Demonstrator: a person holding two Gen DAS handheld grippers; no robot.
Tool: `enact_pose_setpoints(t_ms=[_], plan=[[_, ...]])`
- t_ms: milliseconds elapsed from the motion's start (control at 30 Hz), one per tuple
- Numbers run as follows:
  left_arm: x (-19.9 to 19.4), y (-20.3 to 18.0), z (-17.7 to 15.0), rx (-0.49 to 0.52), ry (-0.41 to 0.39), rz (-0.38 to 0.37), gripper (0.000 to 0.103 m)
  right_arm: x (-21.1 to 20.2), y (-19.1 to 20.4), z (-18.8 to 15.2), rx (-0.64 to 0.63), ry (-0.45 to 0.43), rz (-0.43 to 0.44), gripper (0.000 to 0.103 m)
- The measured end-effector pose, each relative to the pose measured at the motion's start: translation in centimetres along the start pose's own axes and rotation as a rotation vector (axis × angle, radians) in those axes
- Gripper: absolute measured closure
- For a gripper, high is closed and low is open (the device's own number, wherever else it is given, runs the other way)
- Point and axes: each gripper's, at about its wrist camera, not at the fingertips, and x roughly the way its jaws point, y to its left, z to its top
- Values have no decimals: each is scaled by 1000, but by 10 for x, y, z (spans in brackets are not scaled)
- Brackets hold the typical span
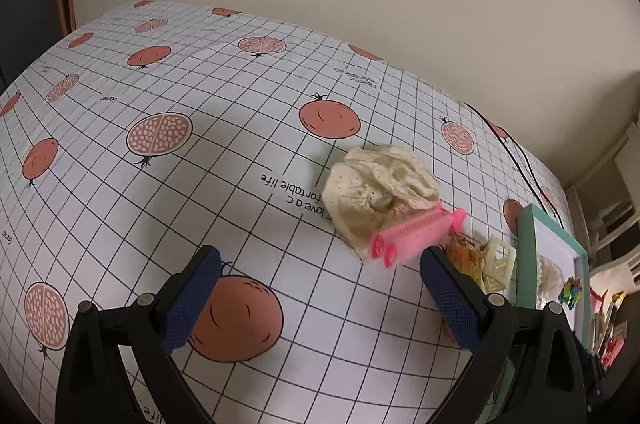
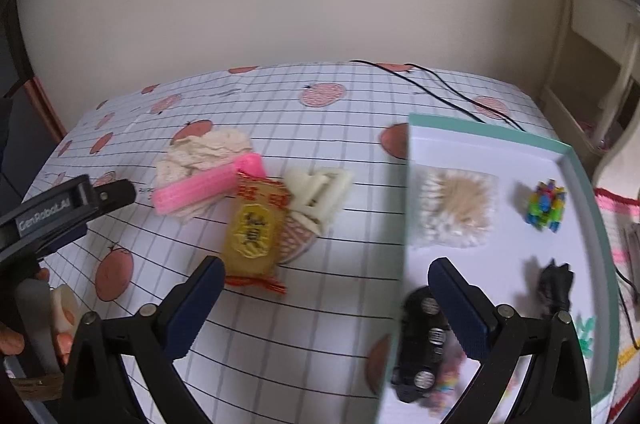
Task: Organize objects
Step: 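Withdraw both tools from the tray toward the pink roller and snack packet, then grasp the pink hair roller with the left tool while right grasps the yellow snack packet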
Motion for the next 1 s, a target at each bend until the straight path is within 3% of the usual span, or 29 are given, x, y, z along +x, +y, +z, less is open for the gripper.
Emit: enact_pose_setpoints(t_ms=[433,700,1000], plan=[[15,-7,13,-39,7,-84,3,24,19,11,15,14,53,0],[28,-17,18,1,62,-81,3,38,17,13,47,40,68,0],[35,-36,17,71,56,-106,4,49,24,19,14,69,95,2]])
